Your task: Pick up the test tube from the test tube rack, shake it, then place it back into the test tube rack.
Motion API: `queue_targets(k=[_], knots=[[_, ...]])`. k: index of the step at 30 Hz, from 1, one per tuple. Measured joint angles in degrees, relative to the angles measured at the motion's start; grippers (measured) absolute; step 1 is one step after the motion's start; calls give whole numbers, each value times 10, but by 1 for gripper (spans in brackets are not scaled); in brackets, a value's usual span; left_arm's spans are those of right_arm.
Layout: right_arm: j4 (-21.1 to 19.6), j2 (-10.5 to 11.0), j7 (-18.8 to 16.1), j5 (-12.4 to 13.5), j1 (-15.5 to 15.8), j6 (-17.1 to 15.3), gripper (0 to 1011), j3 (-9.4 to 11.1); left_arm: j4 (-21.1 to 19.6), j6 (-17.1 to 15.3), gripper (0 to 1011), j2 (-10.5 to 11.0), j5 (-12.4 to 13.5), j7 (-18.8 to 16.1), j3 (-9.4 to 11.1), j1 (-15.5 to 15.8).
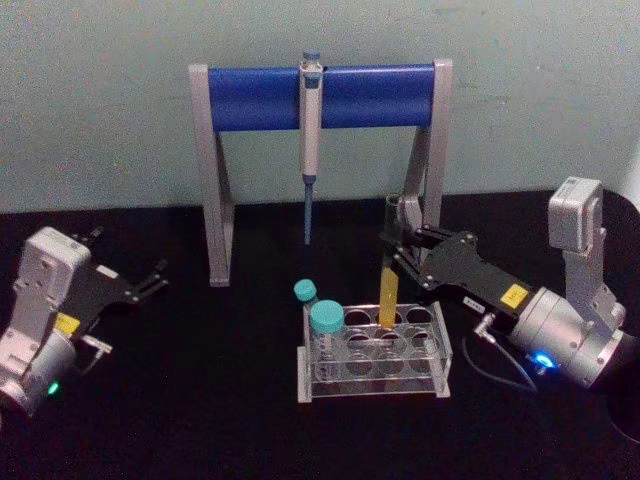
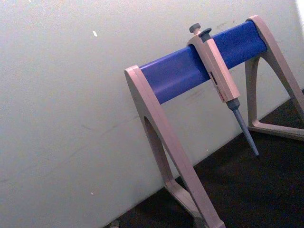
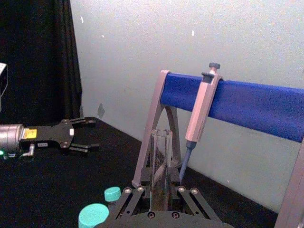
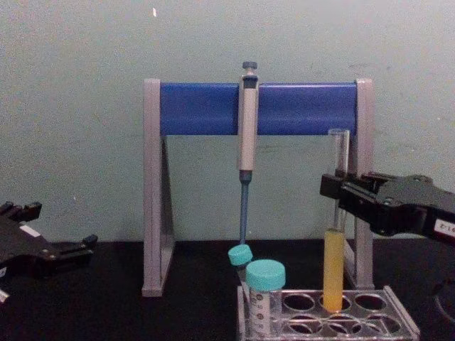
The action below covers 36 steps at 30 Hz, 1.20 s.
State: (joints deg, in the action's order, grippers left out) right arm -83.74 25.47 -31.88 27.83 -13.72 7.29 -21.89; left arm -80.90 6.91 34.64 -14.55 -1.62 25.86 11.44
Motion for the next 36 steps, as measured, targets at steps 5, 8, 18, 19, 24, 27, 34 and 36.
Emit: queue_targets(k=[5, 8, 18, 19, 24, 27, 34, 36], knots=[[7, -1, -1, -1, -3, -3, 228, -3, 0, 0, 1001, 0, 0, 0, 0, 0], [12, -2, -2, -2, -5, -4, 229, -6, 0, 0, 1001, 0, 0, 0, 0, 0], [27, -5, -7, -2, -12, -9, 229, -12, 0, 0, 1001, 0, 0, 0, 0, 0], [29, -6, -7, -2, -13, -10, 228, -12, 0, 0, 1001, 0, 0, 0, 0, 0], [32, -7, -7, -2, -13, -11, 229, -13, 0, 0, 1001, 0, 0, 0, 0, 0], [34, -7, -6, -2, -13, -12, 229, -13, 0, 0, 1001, 0, 0, 0, 0, 0], [37, -7, -5, -3, -15, -15, 229, -15, 0, 0, 1001, 0, 0, 0, 0, 0], [37, -8, -5, -4, -15, -15, 229, -16, 0, 0, 1001, 0, 0, 0, 0, 0]])
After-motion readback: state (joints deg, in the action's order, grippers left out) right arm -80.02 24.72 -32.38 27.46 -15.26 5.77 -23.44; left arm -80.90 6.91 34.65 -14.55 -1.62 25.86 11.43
